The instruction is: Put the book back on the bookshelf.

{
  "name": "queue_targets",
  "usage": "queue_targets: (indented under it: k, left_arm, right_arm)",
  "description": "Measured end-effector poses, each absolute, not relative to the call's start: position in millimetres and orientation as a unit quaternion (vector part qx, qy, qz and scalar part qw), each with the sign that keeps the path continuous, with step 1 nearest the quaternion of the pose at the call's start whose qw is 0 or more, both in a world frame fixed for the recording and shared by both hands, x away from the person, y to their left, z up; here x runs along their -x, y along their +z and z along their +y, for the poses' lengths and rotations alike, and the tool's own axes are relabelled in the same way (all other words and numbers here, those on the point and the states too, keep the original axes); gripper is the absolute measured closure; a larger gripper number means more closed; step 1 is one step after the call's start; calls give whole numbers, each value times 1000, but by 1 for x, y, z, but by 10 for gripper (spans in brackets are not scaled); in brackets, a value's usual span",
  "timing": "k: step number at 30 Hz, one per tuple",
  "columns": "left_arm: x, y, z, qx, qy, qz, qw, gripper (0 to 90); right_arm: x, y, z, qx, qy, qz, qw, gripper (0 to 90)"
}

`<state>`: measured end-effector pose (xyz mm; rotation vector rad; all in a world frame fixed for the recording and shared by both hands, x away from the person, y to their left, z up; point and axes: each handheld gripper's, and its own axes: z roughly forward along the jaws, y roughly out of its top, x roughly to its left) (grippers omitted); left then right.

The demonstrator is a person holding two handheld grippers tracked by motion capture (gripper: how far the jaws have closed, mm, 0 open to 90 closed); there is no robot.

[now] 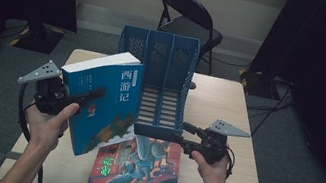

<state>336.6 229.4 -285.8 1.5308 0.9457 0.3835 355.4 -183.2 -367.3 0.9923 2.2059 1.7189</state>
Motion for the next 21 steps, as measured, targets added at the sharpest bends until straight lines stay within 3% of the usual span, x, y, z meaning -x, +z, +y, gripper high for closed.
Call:
queue_targets:
  k: [21]
  left_arm:
    - [-366, -272, 229, -626, 211, 461, 592, 610]
  right_arm:
    - [-356, -370, -183, -333, 568, 748, 84, 362]
